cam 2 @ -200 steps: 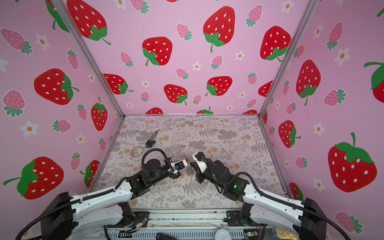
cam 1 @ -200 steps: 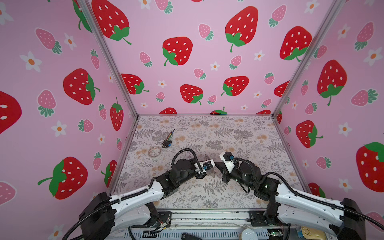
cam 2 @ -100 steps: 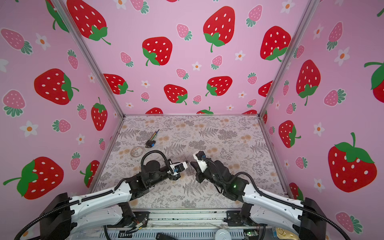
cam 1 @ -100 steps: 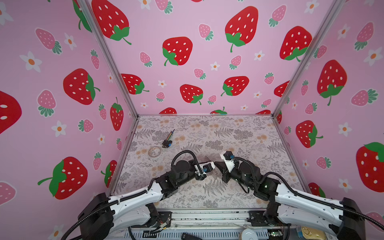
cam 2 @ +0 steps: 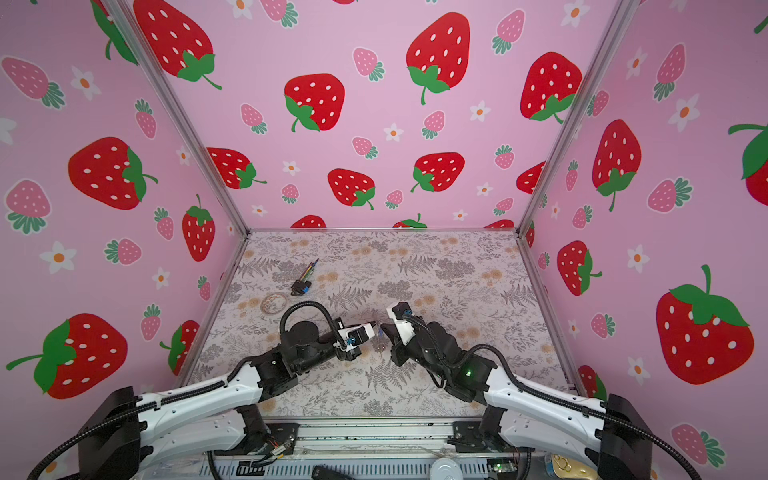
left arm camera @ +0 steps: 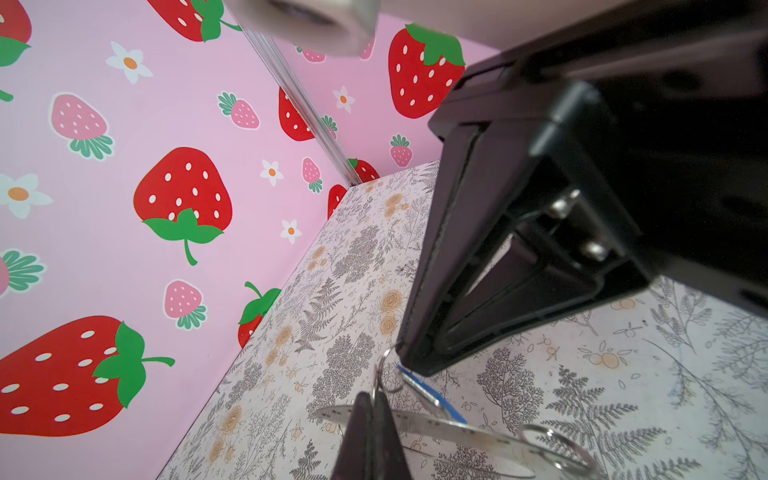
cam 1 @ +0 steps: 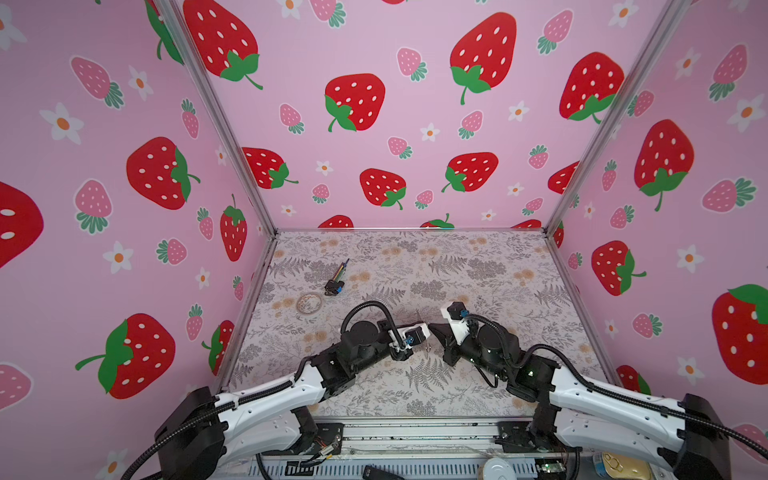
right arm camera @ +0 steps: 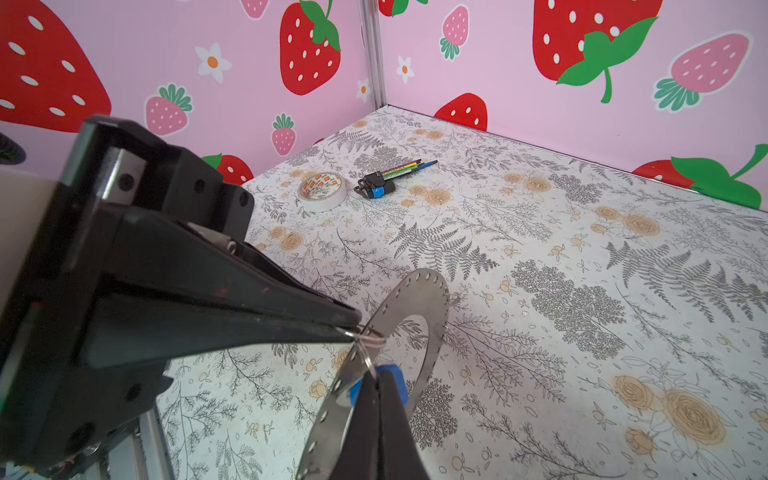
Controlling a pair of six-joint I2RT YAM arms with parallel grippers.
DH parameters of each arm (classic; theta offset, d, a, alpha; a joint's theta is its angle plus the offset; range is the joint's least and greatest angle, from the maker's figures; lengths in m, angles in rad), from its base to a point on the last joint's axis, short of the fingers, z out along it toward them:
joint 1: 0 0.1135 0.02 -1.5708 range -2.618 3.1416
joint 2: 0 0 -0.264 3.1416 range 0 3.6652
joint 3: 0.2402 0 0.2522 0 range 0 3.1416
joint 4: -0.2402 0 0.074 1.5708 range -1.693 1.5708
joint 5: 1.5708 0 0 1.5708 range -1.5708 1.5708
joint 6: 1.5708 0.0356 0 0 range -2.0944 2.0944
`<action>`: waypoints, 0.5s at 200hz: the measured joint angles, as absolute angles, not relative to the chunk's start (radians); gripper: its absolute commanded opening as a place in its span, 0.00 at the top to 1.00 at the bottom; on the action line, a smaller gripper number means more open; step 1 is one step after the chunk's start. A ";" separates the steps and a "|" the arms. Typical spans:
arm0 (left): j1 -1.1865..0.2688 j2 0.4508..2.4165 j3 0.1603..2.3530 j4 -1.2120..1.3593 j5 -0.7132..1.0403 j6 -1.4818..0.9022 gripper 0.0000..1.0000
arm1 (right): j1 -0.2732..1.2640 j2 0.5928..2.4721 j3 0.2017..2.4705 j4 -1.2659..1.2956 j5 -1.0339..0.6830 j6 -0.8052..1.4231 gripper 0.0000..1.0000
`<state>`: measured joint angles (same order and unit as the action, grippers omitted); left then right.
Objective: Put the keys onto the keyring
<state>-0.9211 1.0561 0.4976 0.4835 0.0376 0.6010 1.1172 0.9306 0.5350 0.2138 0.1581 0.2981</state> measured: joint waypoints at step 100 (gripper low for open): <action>-0.923 1.033 0.469 0.497 0.109 0.606 1.00 | 1.106 0.876 0.500 0.194 0.143 0.343 1.00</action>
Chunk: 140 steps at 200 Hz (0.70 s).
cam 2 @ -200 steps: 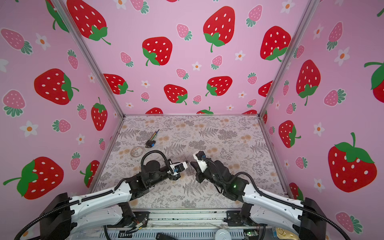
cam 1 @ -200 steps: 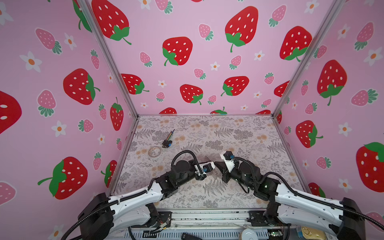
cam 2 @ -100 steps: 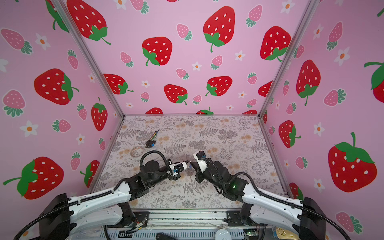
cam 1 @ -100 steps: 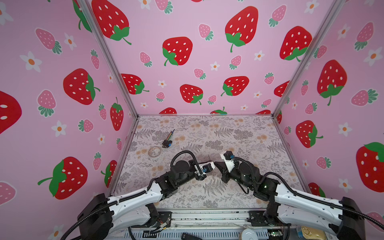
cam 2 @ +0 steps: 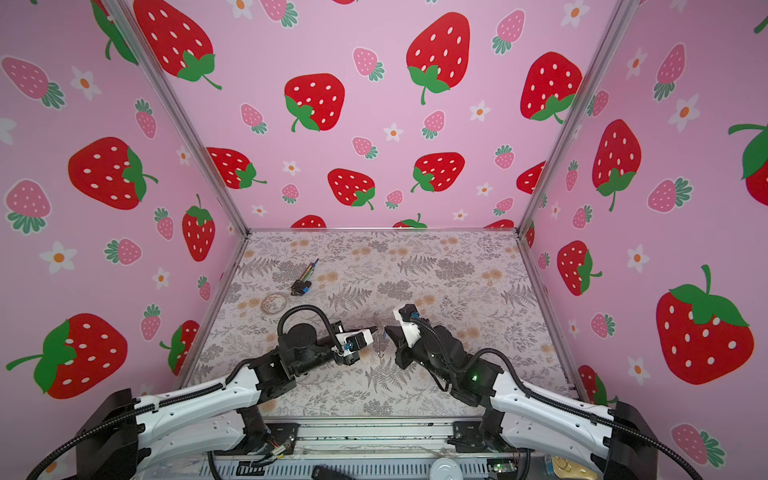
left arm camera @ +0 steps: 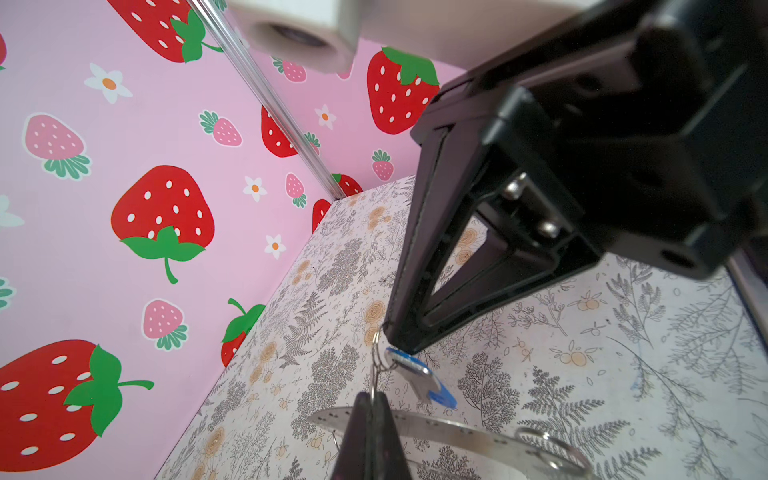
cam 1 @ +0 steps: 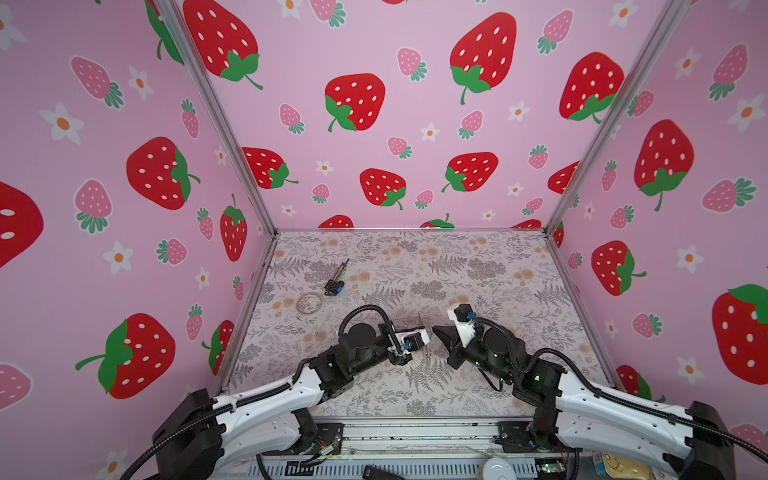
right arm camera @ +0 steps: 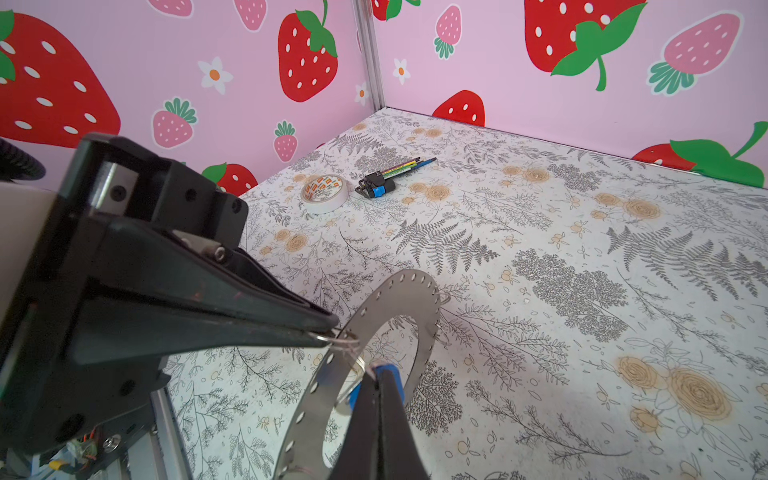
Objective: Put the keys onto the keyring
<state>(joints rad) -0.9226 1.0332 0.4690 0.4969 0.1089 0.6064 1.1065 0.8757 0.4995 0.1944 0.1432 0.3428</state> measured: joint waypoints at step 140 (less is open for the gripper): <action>-0.874 1.049 0.468 0.479 0.310 0.525 1.00 | 1.050 0.891 0.484 0.140 -0.019 0.237 1.00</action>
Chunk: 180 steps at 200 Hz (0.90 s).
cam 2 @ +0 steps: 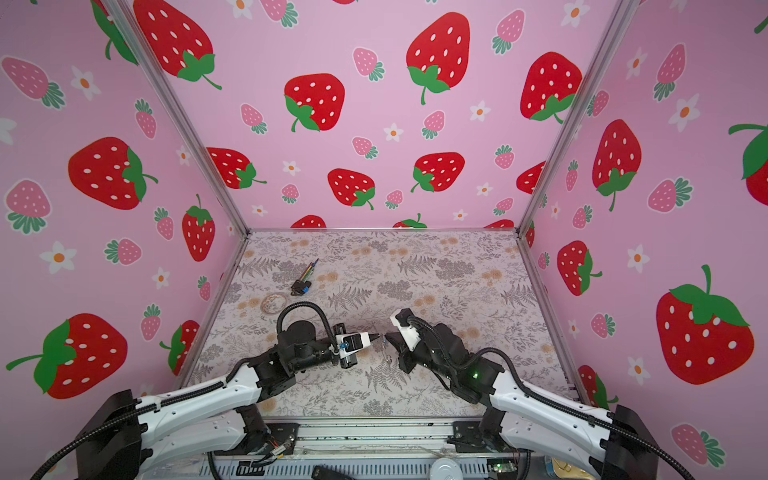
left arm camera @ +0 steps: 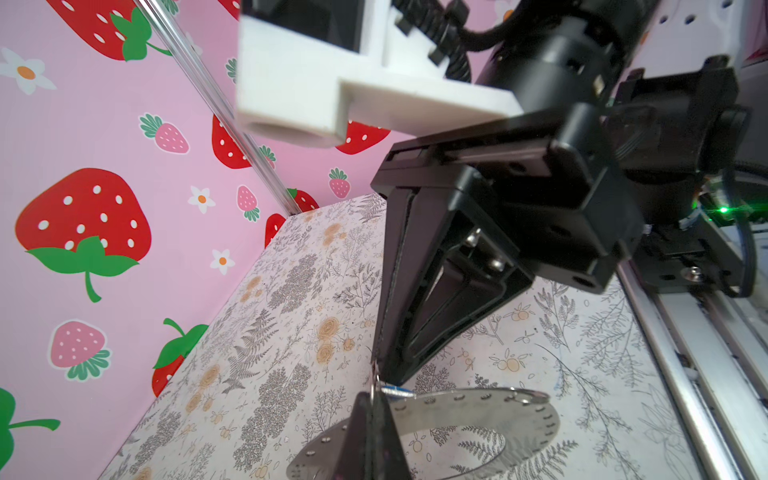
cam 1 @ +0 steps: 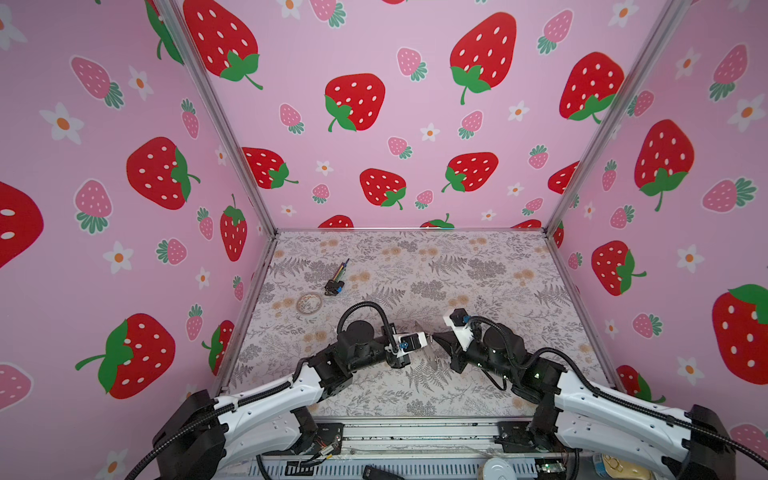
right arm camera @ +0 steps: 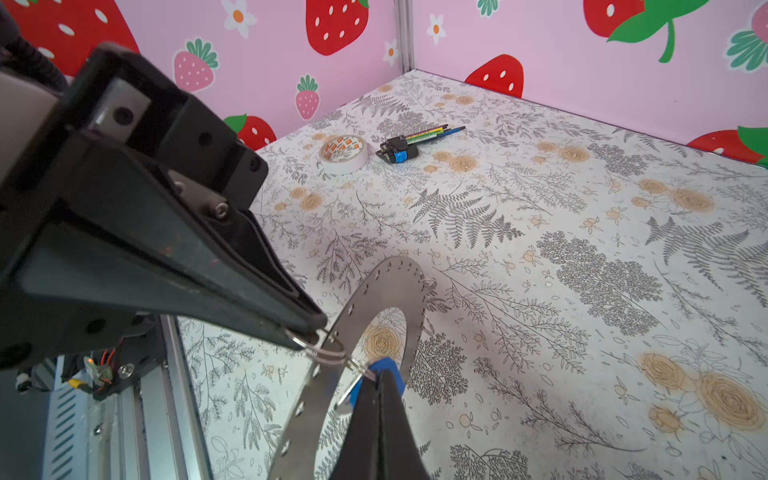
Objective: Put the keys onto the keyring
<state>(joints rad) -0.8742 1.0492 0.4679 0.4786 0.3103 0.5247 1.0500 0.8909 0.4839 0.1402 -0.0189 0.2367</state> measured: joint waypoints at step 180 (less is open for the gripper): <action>-0.912 1.058 0.469 0.468 0.207 0.580 1.00 | 1.039 0.887 0.485 0.115 -0.080 0.246 1.00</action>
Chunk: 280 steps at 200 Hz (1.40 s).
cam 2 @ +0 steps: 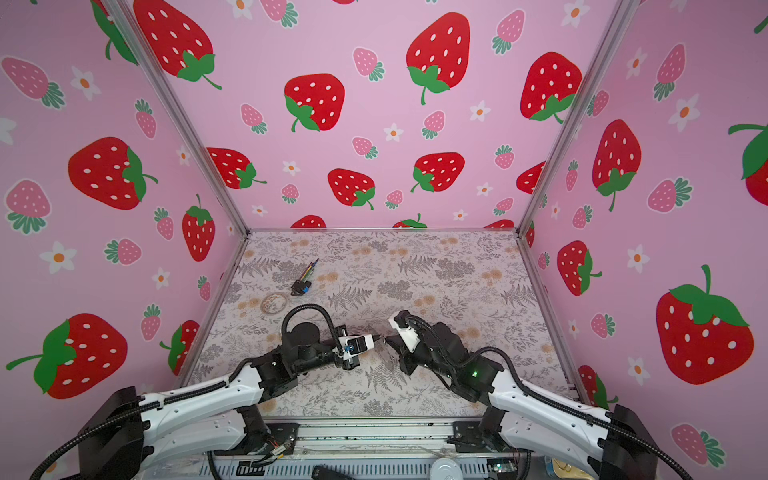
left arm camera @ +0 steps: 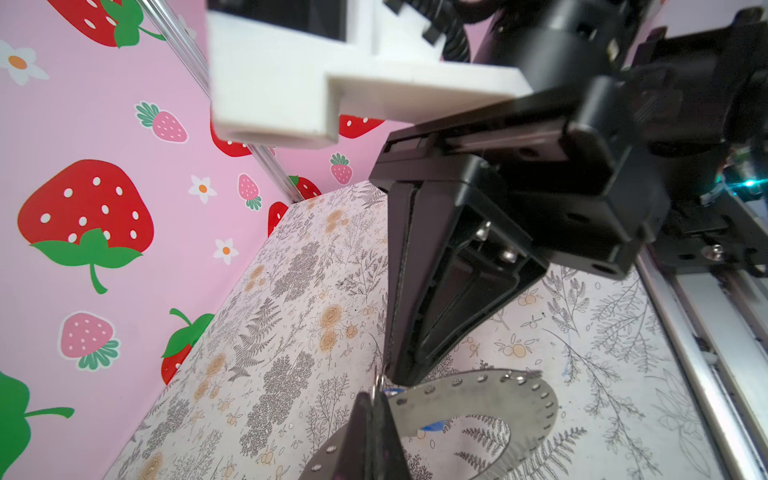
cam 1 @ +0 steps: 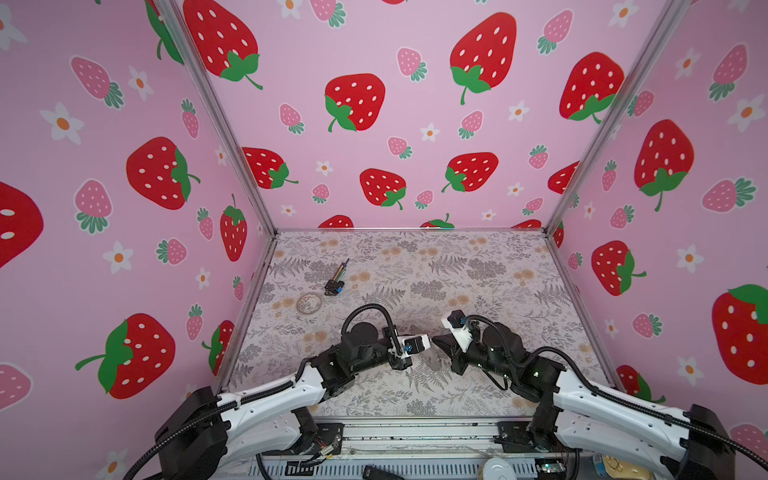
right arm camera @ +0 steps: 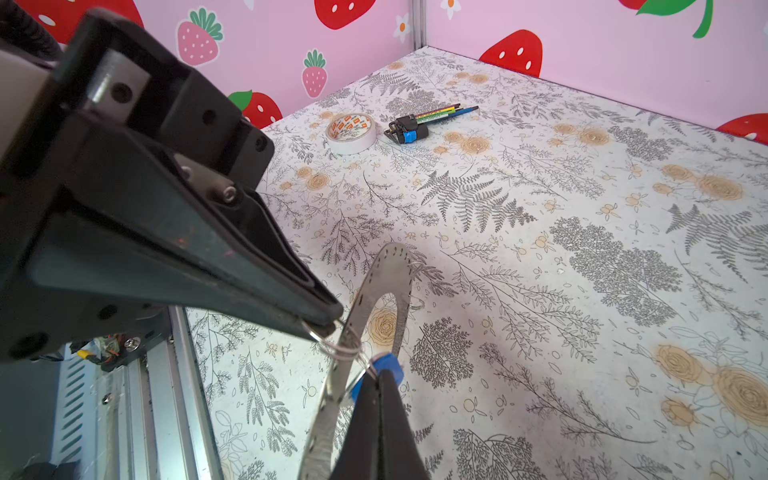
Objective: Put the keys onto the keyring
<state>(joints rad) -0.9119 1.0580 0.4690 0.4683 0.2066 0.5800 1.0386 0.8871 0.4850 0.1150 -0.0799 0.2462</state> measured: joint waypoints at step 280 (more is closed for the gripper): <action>-0.917 1.064 0.490 0.444 0.213 0.626 1.00 | 1.037 0.823 0.487 0.109 -0.183 0.129 1.00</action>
